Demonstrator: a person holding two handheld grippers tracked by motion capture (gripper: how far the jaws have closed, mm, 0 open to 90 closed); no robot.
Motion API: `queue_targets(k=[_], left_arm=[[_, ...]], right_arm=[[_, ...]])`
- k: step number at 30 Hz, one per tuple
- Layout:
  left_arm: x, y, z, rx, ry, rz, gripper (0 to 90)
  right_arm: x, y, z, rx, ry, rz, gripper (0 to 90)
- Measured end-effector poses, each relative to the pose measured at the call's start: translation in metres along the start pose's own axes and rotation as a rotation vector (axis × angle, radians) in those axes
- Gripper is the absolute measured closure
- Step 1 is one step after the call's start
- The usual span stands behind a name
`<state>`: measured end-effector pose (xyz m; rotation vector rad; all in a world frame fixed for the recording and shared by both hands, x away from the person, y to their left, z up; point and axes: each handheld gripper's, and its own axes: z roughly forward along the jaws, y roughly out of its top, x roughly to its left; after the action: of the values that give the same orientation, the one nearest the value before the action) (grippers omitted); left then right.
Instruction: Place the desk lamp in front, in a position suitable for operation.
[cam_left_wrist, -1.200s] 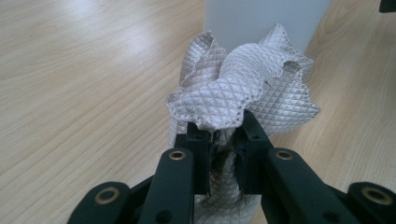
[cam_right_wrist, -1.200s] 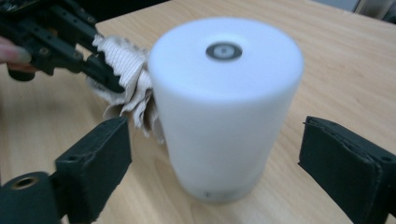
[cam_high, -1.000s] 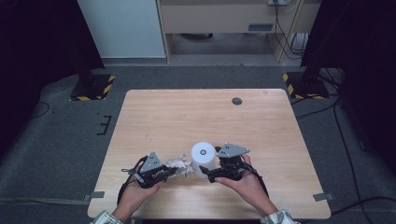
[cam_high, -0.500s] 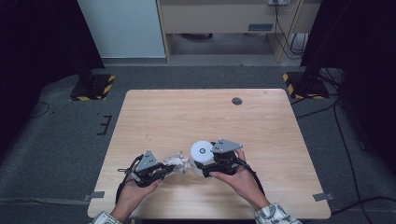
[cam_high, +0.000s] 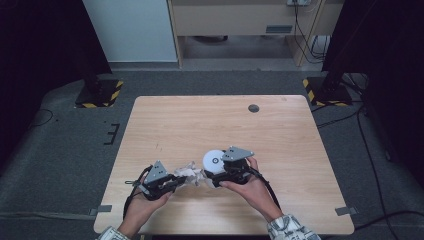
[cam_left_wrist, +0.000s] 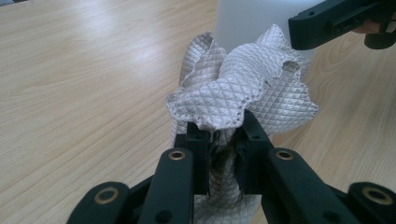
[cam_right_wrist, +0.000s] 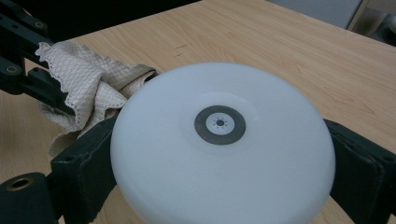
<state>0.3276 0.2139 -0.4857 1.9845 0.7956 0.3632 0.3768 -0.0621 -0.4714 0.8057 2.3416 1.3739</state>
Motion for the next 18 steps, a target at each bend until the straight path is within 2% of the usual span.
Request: queue_targets(k=[8, 15, 18], left_arm=[[0.001, 0.001, -0.002, -0.009, -0.003, -0.006, 77.3], [0.007, 0.007, -0.002, -0.038, -0.012, -0.023, 77.3], [0.009, 0.010, 0.000, -0.043, -0.013, -0.020, 77.3]], right_arm=[[-0.004, -0.004, -0.012, 0.019, 0.032, -0.019, 8.8], [-0.007, -0.017, -0.030, 0.002, 0.065, -0.032, 8.5], [-0.006, -0.019, -0.033, -0.007, 0.045, -0.031, 6.2]])
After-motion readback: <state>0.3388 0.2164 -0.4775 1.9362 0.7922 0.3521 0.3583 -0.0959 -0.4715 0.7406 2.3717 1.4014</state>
